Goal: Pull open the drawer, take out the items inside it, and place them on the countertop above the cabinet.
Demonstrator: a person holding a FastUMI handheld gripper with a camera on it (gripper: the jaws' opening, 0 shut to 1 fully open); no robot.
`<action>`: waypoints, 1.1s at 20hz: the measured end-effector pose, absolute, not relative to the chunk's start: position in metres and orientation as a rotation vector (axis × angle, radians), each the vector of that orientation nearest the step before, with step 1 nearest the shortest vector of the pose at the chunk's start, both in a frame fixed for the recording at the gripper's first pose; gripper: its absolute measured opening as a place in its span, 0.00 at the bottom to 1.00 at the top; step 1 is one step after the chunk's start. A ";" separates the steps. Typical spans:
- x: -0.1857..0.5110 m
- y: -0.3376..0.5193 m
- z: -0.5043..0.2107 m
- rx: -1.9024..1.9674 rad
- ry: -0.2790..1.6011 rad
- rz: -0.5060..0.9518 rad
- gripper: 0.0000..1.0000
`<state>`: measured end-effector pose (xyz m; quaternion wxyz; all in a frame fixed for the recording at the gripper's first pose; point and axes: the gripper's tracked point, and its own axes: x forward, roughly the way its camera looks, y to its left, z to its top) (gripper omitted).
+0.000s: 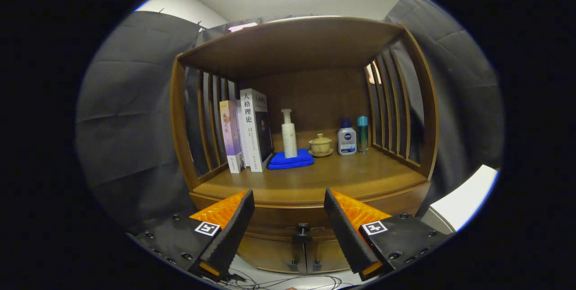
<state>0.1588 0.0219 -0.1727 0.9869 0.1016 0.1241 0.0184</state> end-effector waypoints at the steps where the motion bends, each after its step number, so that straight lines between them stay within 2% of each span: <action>1: 0.165 0.023 -0.187 0.206 0.267 0.034 0.98; 16: 0.200 0.025 -0.319 0.179 0.392 0.003 0.99; 17: 0.195 0.025 -0.322 0.174 0.396 -0.007 0.96; 22: 0.199 0.029 -0.322 0.144 0.366 0.008 0.63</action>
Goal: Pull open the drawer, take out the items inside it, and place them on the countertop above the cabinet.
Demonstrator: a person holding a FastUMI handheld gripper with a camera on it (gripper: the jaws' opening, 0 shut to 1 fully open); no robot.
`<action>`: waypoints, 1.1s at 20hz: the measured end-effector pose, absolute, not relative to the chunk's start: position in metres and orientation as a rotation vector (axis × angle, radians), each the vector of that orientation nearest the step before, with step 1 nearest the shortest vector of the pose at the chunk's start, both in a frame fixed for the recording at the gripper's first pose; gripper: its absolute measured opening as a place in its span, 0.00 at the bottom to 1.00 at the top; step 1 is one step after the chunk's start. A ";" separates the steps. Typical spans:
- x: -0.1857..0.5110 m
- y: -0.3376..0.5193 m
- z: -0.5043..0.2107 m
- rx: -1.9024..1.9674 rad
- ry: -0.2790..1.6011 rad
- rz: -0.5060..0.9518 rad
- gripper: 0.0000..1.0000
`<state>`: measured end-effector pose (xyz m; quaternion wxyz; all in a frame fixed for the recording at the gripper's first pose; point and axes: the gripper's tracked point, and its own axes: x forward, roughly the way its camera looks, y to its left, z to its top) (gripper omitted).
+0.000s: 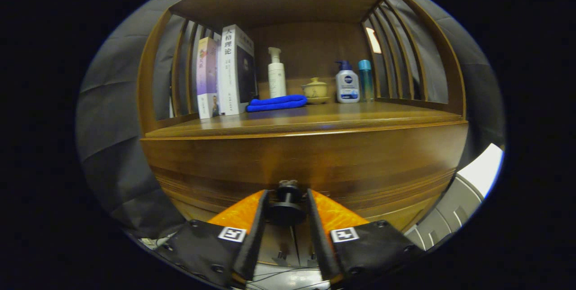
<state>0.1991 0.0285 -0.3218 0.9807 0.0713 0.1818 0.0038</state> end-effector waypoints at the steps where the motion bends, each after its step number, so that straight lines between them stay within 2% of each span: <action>1: 0.200 0.030 -0.324 0.119 0.365 0.003 0.56; 2: 0.198 0.030 -0.323 0.094 0.358 0.002 0.49; 6: 0.205 0.030 -0.330 0.080 0.380 -0.009 0.34; 7: 0.199 0.029 -0.328 0.078 0.386 -0.010 0.26; 14: 0.192 0.028 -0.327 0.056 0.393 0.011 0.26; 22: 0.144 0.032 -0.321 0.067 0.400 0.036 0.26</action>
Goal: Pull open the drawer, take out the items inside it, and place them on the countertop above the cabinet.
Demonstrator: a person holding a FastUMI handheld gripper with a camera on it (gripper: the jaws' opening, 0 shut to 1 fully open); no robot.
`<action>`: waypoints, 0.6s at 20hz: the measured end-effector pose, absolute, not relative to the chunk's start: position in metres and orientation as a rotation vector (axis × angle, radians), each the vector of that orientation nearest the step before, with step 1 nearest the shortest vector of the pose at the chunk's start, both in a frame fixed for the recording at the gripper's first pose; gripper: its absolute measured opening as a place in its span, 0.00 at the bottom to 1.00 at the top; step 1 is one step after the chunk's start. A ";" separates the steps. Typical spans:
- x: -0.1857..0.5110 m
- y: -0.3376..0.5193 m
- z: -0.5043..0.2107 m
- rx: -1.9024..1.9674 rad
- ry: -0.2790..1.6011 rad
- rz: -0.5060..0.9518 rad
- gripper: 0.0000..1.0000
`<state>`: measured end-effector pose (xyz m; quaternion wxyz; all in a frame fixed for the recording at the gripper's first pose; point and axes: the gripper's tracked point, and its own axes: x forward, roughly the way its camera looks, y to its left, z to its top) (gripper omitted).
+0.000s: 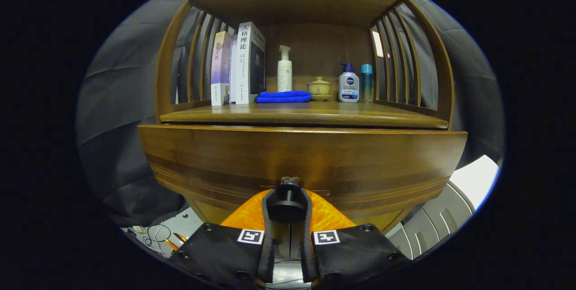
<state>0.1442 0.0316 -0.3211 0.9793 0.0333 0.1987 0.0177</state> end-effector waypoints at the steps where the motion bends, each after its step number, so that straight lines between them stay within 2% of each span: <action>1: 0.139 0.032 -0.321 0.068 0.399 0.039 0.26; 12: 0.078 0.037 -0.319 0.068 0.439 0.079 0.26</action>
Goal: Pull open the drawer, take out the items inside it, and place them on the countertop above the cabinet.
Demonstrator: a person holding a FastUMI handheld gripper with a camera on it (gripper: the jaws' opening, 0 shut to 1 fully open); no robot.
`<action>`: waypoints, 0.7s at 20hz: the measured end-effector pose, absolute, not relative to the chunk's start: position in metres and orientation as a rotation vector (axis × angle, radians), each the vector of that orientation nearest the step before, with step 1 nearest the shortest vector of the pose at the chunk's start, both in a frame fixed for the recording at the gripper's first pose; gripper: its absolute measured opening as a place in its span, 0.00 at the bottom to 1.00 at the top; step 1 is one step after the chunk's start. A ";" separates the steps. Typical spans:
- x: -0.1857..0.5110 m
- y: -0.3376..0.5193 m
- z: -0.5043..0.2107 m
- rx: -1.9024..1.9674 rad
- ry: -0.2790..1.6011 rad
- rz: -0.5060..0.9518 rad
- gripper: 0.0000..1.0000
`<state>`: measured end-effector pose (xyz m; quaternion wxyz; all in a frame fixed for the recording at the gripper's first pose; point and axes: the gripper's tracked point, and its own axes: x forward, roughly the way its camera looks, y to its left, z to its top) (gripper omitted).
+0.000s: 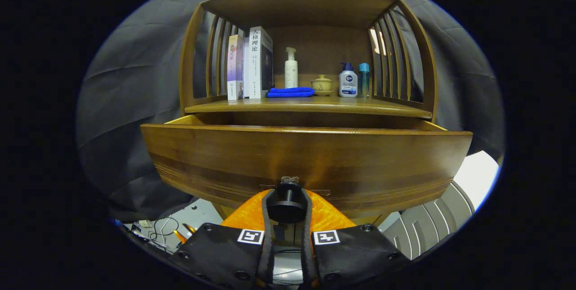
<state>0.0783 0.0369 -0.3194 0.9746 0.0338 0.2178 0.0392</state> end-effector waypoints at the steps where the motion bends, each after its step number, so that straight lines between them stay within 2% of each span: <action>1: 0.076 0.037 -0.316 0.065 0.431 0.083 0.26; 14: 0.034 0.040 -0.314 0.059 0.465 0.105 0.26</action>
